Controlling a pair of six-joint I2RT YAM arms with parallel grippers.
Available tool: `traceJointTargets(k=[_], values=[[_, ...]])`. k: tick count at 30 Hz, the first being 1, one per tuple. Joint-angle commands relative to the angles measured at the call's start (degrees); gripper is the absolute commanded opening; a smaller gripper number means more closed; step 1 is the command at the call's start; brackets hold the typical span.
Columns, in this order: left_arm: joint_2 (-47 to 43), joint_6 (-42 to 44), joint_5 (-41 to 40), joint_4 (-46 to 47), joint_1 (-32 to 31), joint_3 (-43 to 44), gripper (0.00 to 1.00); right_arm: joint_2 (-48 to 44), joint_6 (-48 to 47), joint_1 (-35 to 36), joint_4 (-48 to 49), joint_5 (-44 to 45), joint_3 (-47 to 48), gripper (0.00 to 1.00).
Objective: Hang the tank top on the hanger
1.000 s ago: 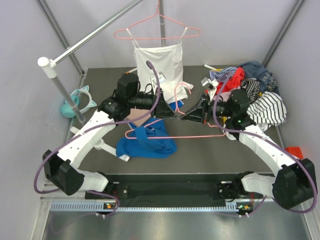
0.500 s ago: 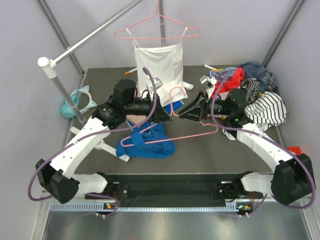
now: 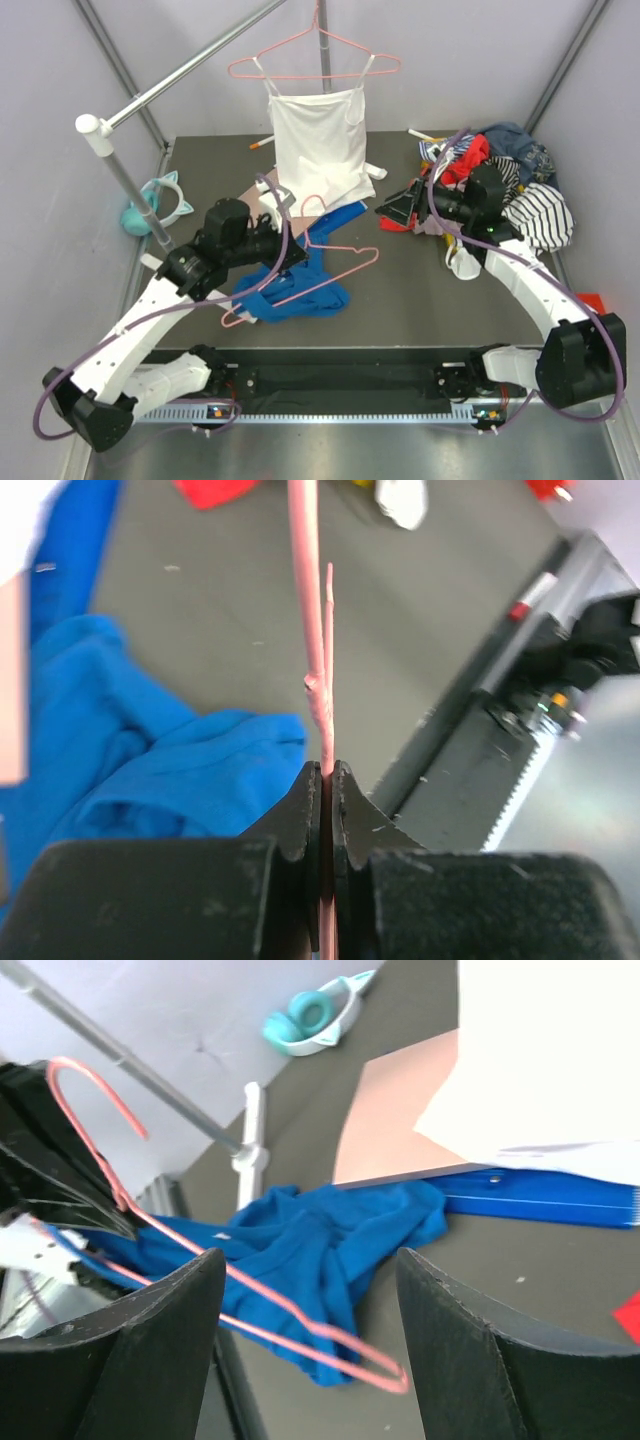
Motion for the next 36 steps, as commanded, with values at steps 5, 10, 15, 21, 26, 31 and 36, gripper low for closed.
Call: traceJointTargets(k=[5,10,15,21,26,31,36], values=[[-10.3,-4.4,-25.2,3.7,-0.2,-3.9,0.00,1.3,-7.5,2.7,-7.2,12.8,2.4,0.66],[-15.2,-5.5,-33.4,2.9,-0.1,-5.6,0.00,4.5,-8.6,9.8,-8.8,20.3,2.7,0.65],[-17.4,-7.0,-40.2,-0.5,-0.1,-6.9,0.00,9.4,-10.9,17.2,-11.4,27.1,5.7,0.64],[-19.3,-8.4,-42.2,-0.8,-0.1,-9.3,0.00,20.0,-6.1,24.9,-11.7,33.4,9.2,0.64],[-20.2,-8.1,-42.5,-1.9,-0.2,-9.7,0.00,29.8,-6.0,29.2,-19.1,35.9,17.4,0.65],[-21.8,-8.4,-42.4,-2.1,-0.1,-10.4,0.00,35.5,-5.4,31.9,-19.8,36.6,19.0,0.66],[-23.1,-9.4,-42.0,-1.7,-0.1,-11.8,0.00,40.1,-6.0,32.3,-17.7,33.8,21.0,0.59]])
